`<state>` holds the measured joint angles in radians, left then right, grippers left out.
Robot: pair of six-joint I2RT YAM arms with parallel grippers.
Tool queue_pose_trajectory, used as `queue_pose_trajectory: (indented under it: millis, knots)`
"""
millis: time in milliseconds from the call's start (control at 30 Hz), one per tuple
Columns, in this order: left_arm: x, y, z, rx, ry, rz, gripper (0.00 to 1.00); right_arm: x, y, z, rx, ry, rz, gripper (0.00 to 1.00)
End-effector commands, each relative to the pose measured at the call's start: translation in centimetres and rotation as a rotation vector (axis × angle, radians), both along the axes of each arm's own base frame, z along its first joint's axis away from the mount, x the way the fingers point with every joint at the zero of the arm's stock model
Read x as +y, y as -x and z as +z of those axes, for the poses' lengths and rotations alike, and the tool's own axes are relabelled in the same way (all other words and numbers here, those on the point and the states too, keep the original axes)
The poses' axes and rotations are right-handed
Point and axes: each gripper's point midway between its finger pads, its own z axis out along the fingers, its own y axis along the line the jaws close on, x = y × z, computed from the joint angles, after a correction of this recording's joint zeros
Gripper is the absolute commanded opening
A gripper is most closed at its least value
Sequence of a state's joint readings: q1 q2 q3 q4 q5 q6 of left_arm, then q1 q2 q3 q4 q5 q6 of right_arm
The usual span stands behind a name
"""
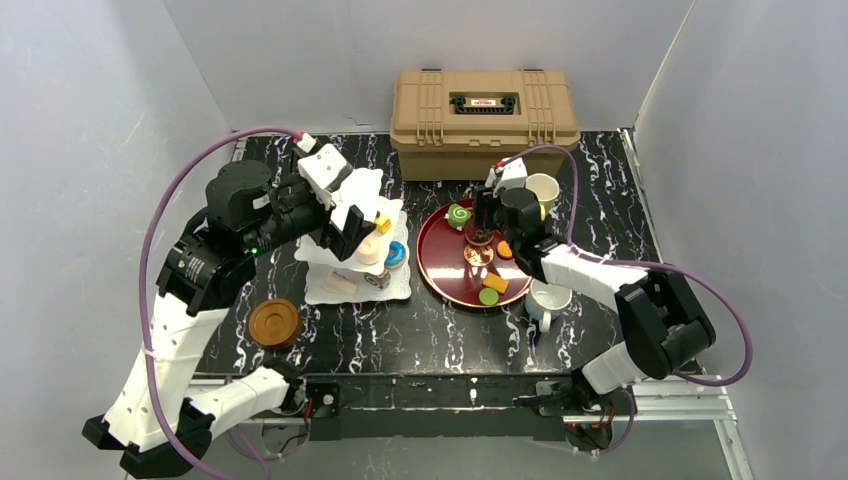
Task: Serve the afternoon tea
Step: Pick up the desert from the tray.
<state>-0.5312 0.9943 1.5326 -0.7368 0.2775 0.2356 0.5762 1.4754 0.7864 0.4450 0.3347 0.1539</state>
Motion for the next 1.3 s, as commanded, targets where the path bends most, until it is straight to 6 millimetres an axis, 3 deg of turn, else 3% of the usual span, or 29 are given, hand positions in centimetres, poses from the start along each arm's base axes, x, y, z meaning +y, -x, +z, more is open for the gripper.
queue_pose_trajectory:
  millis: [0,333,367,433,633,900,1100,1267]
  knots:
    - [-0.1,0.2,1.2,-0.028,0.015,-0.016,0.97,0.6,-0.6,1.3,-0.058,-0.047,0.014,0.67]
    - [-0.1,0.1,1.1,-0.027,0.016,-0.012,0.99,1.1,0.1,0.4,-0.03,-0.046,0.058,0.6]
    - [-0.2,0.1,1.0,-0.027,0.016,-0.012,0.99,1.0,0.5,0.9,-0.035,-0.049,0.068,0.51]
    - [-0.2,0.1,0.9,-0.025,0.015,-0.012,0.99,0.8,0.9,1.7,-0.05,-0.055,0.069,0.46]
    - [0.2,-0.2,1.0,-0.031,0.008,0.014,0.99,0.8,2.0,5.5,-0.104,-0.065,0.096,0.42]
    - [1.6,-0.7,1.5,-0.074,0.003,0.093,0.94,2.9,3.4,13.4,-0.164,-0.125,0.181,0.41]
    - [1.8,-0.3,1.4,-0.084,-0.008,0.084,0.94,6.7,5.4,21.5,-0.264,-0.2,0.303,0.41]
    - [2.0,0.0,1.4,-0.087,-0.011,0.081,0.94,9.8,7.3,26.9,-0.338,-0.253,0.396,0.41]
